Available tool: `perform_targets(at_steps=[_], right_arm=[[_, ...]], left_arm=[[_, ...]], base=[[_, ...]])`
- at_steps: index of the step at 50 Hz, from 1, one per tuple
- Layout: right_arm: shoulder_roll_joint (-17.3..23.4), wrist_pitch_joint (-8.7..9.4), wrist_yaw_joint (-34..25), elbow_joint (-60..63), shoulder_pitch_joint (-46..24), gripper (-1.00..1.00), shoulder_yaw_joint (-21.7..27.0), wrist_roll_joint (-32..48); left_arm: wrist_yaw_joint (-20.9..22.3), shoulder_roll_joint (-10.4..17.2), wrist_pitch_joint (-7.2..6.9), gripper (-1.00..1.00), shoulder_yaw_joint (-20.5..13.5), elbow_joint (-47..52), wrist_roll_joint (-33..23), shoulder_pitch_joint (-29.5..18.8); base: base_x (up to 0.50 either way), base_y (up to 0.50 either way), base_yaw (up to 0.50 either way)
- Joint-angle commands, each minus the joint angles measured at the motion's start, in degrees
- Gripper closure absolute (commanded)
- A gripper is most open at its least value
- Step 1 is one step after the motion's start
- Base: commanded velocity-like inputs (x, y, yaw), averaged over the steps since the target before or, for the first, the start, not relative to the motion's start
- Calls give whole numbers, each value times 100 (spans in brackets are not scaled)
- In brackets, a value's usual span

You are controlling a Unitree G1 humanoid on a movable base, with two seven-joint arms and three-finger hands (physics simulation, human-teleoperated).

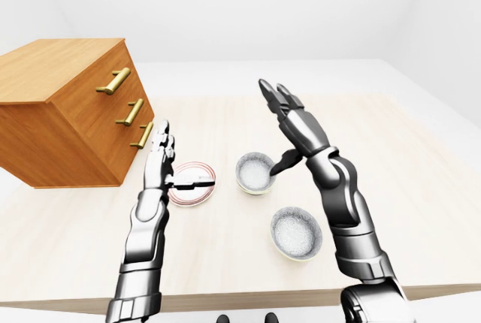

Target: Stack the bowl at the front on the bowl in the middle.

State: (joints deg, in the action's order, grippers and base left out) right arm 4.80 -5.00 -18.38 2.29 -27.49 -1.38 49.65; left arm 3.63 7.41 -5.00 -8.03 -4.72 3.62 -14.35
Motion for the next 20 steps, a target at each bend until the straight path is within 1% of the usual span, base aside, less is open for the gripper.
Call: perform_targets(at_steps=[1,3,4,6,7,9,11,12,13,14,15,16,17,20], right_arm=[[164,115,107,417,-189,-100,320,-1188],[185,234,186,449,-145,-100,324,-1340],[197,248,228,449,-110,-100,323,-1415],[169,340,315,476,-93,-100,345,-1654],[122,359,388,493,-78,-100,401,-1935],[64,461,509,558,27,-100,431,-2345],[58,451,659,608,133,-100,415,-2619],[8,494,725,693,229,-100,428,-2829],[-5,496,825,709,285,-100,439,-2974],[4,466,876,727,323,-100,428,-3097],[-76,515,917,862,405,-100,455,-3408],[-65,534,958,925,451,-100,432,-3513],[-47,471,1031,977,510,-100,424,-3562],[-65,424,1147,990,607,-100,372,-3654]], left_arm=[[12,28,0,-100,-37,426,-12,-8],[13,26,0,-100,-41,431,-19,-4],[13,26,0,-100,-42,443,-23,-2],[15,36,0,-100,-51,512,-31,0],[11,56,0,-100,-74,596,-25,-13],[9,81,0,-100,-103,705,-22,-26],[5,88,0,-100,-113,781,-29,-22],[2,91,0,-100,-117,841,-33,-20],[1,92,0,-100,-119,895,-37,-18],[2,92,0,-100,-120,941,-43,-15],[-4,102,0,-100,-115,1046,-73,-8],[-2,101,0,-100,-120,1094,-80,-8],[-3,102,0,-100,-129,1148,-83,-16],[-2,104,0,-100,-142,1298,-86,-26]], base=[[0,0,0],[0,0,0],[0,0,0],[0,0,0],[0,0,0],[0,0,0],[0,0,0],[0,0,0],[0,0,0],[0,0,0],[0,0,0],[0,0,0],[0,0,0],[0,0,0]])
